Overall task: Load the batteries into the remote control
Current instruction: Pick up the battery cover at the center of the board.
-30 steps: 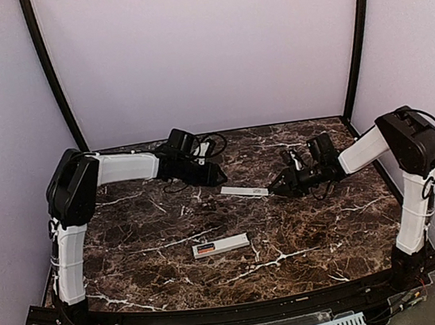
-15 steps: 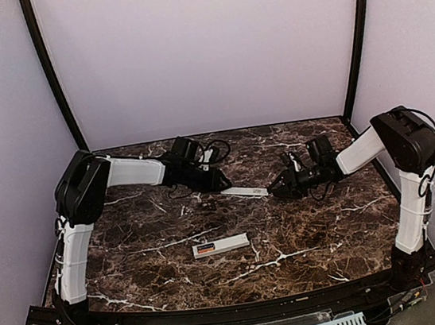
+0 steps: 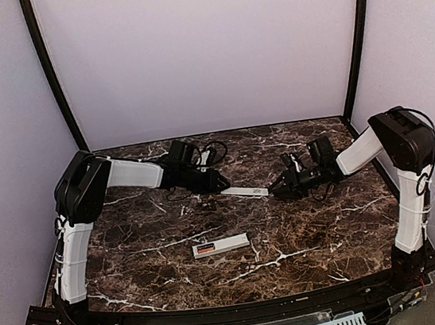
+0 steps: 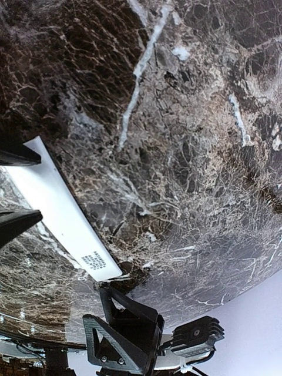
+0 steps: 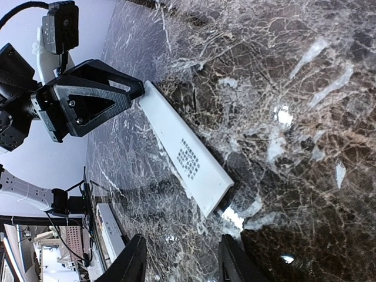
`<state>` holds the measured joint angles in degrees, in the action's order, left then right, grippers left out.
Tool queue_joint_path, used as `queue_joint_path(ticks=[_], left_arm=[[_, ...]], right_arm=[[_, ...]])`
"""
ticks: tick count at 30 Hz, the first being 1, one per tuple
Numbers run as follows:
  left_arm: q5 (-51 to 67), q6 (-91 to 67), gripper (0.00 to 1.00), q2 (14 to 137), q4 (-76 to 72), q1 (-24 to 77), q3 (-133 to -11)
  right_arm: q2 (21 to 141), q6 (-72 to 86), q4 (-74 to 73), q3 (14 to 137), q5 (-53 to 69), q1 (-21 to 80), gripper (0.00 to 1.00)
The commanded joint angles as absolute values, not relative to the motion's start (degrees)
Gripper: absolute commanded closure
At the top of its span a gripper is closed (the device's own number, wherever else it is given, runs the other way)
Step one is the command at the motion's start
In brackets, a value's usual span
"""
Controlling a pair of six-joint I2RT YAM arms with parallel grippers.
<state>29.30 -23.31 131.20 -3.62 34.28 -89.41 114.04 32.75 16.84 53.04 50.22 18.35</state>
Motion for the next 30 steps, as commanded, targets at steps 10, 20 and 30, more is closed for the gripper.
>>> queue_joint_path(ticks=[10, 20, 30], left_arm=[[30.58, -24.59, 0.75, 130.56, -4.81, 33.16, -83.63], [31.73, -26.49, 0.75, 129.74, -8.69, 31.71, -79.63], [32.21, -26.54, 0.75, 129.63, -9.29, 31.38, -79.29]], right_arm=[[116.22, 33.92, 19.45, 54.88, 52.26, 18.02, 0.6], [117.01, 34.3, 20.25, 54.76, 52.73, 18.02, 0.6], [118.44, 34.34, 20.87, 56.1, 53.3, 17.76, 0.57]])
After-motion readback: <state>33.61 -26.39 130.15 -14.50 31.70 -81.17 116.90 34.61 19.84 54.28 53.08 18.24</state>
